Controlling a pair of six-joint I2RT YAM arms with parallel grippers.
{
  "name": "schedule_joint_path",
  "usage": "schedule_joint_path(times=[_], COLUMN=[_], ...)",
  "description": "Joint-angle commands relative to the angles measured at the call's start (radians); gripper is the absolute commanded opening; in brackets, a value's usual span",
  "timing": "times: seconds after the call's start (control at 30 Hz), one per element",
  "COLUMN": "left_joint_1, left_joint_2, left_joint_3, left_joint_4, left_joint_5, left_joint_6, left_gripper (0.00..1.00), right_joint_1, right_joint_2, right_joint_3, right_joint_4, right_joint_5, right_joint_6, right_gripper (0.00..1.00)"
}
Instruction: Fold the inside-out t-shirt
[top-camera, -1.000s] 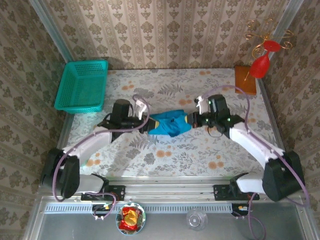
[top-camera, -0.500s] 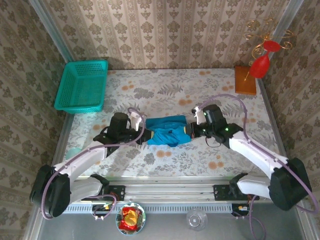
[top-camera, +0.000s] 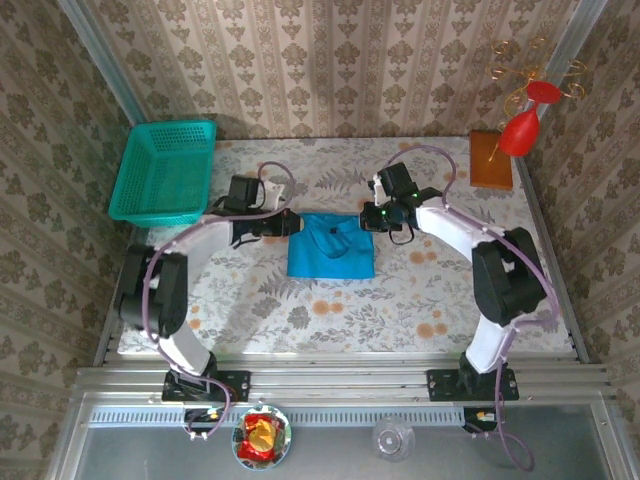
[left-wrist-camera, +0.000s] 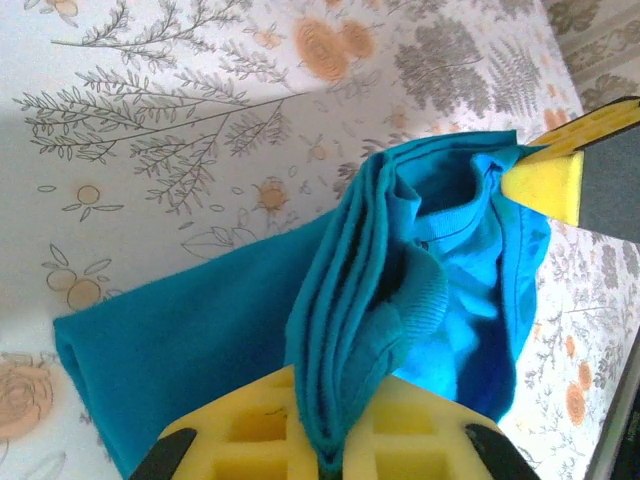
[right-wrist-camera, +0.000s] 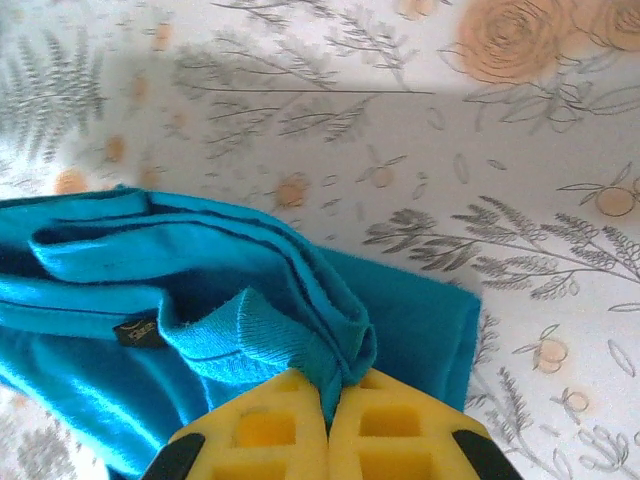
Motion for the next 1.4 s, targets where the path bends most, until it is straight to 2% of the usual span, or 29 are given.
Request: schedule_joint_path(times=[0.0,0.1,0.27,0.57,0.83,1.13,1.37], left_joint_1=[0.019,0.033,0.053,0.056,0.058,0.061,0.074], left_joint_2=[0.133,0.229,0.298,0.302,0.229,0.258,0.176], left_joint_3=[0.121,0.199,0.203,0.154,0.109,0.111,0.07], left_joint_4=[-0.094,-0.14,-0.137,-0.113,-0.111,-0.12,-0.089], left_joint_5=[0.073,0.062,0.061,0.057,0.037,0.029,-0.031], left_joint_6=[0.038,0.039,0.012,-0.001,-0.019,-0.012,-0.074], left_gripper=[0.04,0.05,0.06,0.08,0.1,0.09,0.1], right_joint_1=[-0.026,-0.048,-0.068,-0.075,-0.069,-0.073,-0.102], right_joint_2=[0.081,0.137,0.206,0.186,0.126,0.24,0.301], right_joint_3=[0.058,0.08,0.094,0.093,0.093,0.128,0.117], right_joint_4=[-0.054,-0.048,-0.022,-0.03,-0.016,0.018,-0.032], right_joint_5=[0.0,0.0,-0.045,-0.102,-0.163,-0.225,-0.128], right_joint_6=[0.047,0.065,0.069,0.08,0.081,0.085,0.099], right_gripper=[0.0,0.0,0.0,0.0,0.0,0.0,0.0])
